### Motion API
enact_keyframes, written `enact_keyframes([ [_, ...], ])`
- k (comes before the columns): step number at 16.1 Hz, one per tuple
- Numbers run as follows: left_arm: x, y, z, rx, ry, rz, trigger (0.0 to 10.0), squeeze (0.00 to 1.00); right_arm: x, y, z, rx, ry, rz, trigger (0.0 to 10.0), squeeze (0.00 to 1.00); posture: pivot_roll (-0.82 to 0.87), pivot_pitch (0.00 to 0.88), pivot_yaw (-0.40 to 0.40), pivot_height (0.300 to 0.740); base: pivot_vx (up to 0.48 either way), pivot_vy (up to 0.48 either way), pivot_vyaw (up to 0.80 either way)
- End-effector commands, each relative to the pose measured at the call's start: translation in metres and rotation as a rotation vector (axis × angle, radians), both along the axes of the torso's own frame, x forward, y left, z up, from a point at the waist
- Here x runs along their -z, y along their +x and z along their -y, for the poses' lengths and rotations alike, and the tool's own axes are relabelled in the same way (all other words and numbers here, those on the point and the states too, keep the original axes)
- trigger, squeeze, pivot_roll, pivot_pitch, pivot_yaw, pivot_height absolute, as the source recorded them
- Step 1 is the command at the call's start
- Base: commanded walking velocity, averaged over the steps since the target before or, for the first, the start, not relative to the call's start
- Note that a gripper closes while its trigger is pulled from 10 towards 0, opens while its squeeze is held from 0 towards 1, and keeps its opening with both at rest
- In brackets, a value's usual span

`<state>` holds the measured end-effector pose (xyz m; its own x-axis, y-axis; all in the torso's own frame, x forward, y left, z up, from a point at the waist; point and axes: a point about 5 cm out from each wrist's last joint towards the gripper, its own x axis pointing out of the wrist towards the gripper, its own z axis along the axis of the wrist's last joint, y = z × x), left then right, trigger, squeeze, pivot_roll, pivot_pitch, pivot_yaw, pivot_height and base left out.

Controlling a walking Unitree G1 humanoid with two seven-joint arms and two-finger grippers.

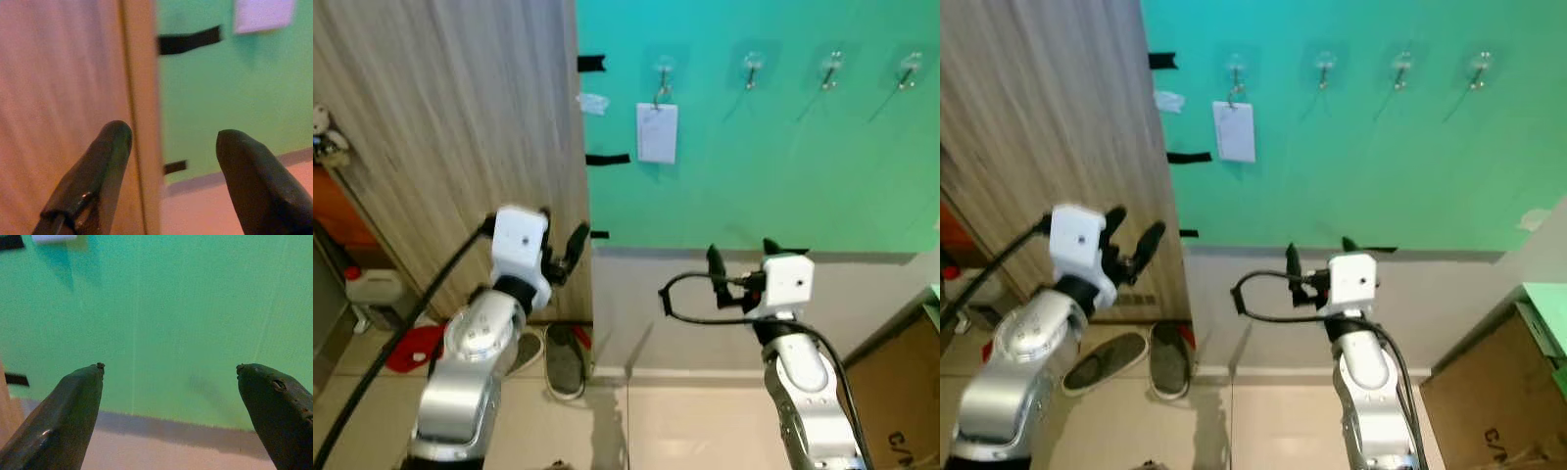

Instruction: Hang keys on a hook

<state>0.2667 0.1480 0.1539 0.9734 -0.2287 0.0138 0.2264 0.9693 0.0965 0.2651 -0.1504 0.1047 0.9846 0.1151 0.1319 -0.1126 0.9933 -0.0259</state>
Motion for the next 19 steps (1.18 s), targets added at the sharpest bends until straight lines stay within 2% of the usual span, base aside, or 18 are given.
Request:
enact_keyframes([
  [1,0.01,-0.003,-0.008,-0.078,0.019,-0.005,10.0,1.0,-0.003,-0.001,0.01,0.053,0.032,0.009,10.0,0.0,0.02,0.0,-0.019,0.74,0.0,0.0,0.0],
  [3,0.045,-0.024,-0.025,-0.202,0.103,-0.087,10.0,1.0,0.001,-0.004,0.022,0.114,0.057,-0.011,10.0,0.0,0.01,0.0,-0.016,0.74,0.0,0.0,0.0],
  [4,0.051,-0.03,-0.026,-0.199,0.11,-0.102,10.0,1.0,0.003,-0.004,0.024,0.106,0.052,-0.019,10.0,0.0,0.01,0.0,-0.014,0.74,0.0,0.0,0.0],
  [5,0.063,-0.042,-0.029,-0.187,0.144,-0.133,10.0,1.0,0.012,-0.01,0.027,0.094,0.018,-0.059,10.0,0.0,0.01,0.0,-0.018,0.74,0.0,0.0,0.0],
  [7,0.067,-0.042,-0.027,-0.163,0.164,-0.132,10.0,1.0,0.017,-0.013,0.025,0.069,0.004,-0.08,10.0,0.0,0.01,0.0,-0.02,0.74,0.0,0.0,0.0],
  [8,0.076,-0.035,-0.024,-0.136,0.162,-0.166,10.0,1.0,0.029,-0.012,0.017,0.009,-0.003,-0.138,10.0,0.0,0.02,0.0,-0.022,0.74,0.0,0.0,0.0],
  [9,0.123,-0.02,-0.019,-0.145,0.162,-0.395,10.0,0.0,0.083,-0.01,0.018,0.022,-0.022,-0.414,10.0,0.0,0.04,0.0,-0.031,0.74,0.0,0.0,0.0],
  [10,0.138,-0.017,-0.018,-0.14,0.157,-0.469,10.0,0.0,0.098,-0.012,0.021,0.04,-0.018,-0.495,10.0,0.0,0.04,0.0,-0.031,0.74,0.0,0.0,0.0],
  [11,0.168,-0.015,-0.013,-0.121,0.114,-0.631,10.0,0.0,0.118,-0.013,0.026,0.056,-0.009,-0.623,10.0,0.0,0.05,0.0,-0.038,0.74,0.0,0.0,0.0],
  [12,0.192,-0.022,-0.008,-0.104,0.095,-0.786,10.0,0.0,0.133,-0.014,0.029,0.073,0.009,-0.762,10.0,0.0,0.04,0.0,-0.04,0.74,0.0,0.0,0.0],
  [13,0.202,-0.028,-0.008,-0.113,0.105,-0.851,10.0,0.0,0.138,-0.014,0.032,0.096,0.029,-0.819,10.0,0.0,0.04,0.0,-0.041,0.74,0.0,0.0,0.0],
  [14,0.208,-0.033,-0.009,-0.128,0.11,-0.899,10.0,0.0,0.146,-0.019,0.03,0.086,0.042,-0.902,10.0,0.0,0.02,0.0,-0.033,0.74,0.0,0.0,0.0],
  [16,0.216,-0.04,-0.008,-0.123,0.128,-0.962,10.0,0.0,0.16,-0.032,0.026,0.053,-0.007,-1.017,10.0,0.0,0.01,0.0,-0.021,0.74,0.0,0.0,0.0],
  [18,0.222,-0.047,-0.004,-0.063,0.191,-0.998,10.0,0.0,0.168,-0.04,0.026,0.049,-0.074,-1.068,10.0,0.0,0.0,0.0,-0.006,0.74,0.0,-0.24,-0.4],
  [19,0.222,-0.047,0.002,-0.017,0.19,-0.995,10.0,0.0,0.168,-0.041,0.026,0.063,-0.09,-1.072,10.0,0.0,-0.01,0.0,0.005,0.74,0.0,-0.48,-0.8],
])
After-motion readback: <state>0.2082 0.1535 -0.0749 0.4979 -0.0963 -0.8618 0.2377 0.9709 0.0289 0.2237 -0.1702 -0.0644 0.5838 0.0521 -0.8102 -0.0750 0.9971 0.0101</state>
